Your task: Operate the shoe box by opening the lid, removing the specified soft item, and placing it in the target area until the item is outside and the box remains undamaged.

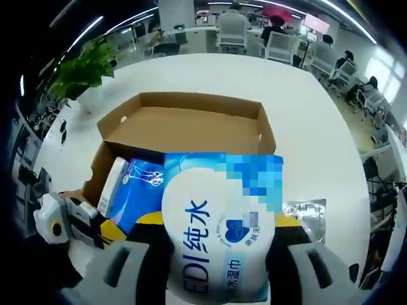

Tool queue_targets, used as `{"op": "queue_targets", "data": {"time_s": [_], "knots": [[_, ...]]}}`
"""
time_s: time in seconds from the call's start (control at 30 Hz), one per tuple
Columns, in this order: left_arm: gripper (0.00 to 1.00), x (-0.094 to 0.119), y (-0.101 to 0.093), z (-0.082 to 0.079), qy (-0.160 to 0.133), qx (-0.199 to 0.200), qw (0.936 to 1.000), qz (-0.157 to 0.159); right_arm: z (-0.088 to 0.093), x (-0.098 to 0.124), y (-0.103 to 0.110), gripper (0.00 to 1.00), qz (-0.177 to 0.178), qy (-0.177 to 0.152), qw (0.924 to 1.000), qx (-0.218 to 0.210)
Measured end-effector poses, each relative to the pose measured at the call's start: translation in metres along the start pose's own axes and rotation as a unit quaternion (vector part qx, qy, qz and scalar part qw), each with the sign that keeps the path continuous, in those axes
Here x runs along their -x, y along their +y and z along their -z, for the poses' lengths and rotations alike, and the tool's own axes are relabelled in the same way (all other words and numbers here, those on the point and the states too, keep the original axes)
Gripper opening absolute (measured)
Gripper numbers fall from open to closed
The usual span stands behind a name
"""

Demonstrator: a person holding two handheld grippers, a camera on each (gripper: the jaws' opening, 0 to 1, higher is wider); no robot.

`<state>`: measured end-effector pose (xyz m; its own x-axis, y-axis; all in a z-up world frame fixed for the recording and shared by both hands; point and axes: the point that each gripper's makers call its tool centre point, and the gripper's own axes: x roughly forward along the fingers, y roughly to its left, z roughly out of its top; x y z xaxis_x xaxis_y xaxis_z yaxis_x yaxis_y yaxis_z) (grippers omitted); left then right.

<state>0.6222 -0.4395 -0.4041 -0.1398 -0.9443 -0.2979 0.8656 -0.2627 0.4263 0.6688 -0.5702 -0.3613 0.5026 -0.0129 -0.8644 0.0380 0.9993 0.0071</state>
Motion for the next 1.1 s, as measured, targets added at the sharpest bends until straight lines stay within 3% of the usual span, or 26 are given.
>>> {"op": "queue_targets", "data": {"time_s": [0.13,0.63,1.1], "knots": [[0.06,0.000,0.000,0.000,0.000,-0.003,1.0000,-0.001,0.000,0.005,-0.006,0.60,-0.003,-0.011,0.9999,-0.006],[0.06,-0.001,0.001,0.000,0.000,-0.003,1.0000,0.000,0.018,0.012,-0.018,0.60,-0.018,0.010,0.9998,-0.004],[0.06,-0.001,0.001,0.000,-0.001,-0.004,1.0000,0.000,0.023,0.022,-0.026,0.60,-0.025,-0.002,0.9996,-0.011]]}}
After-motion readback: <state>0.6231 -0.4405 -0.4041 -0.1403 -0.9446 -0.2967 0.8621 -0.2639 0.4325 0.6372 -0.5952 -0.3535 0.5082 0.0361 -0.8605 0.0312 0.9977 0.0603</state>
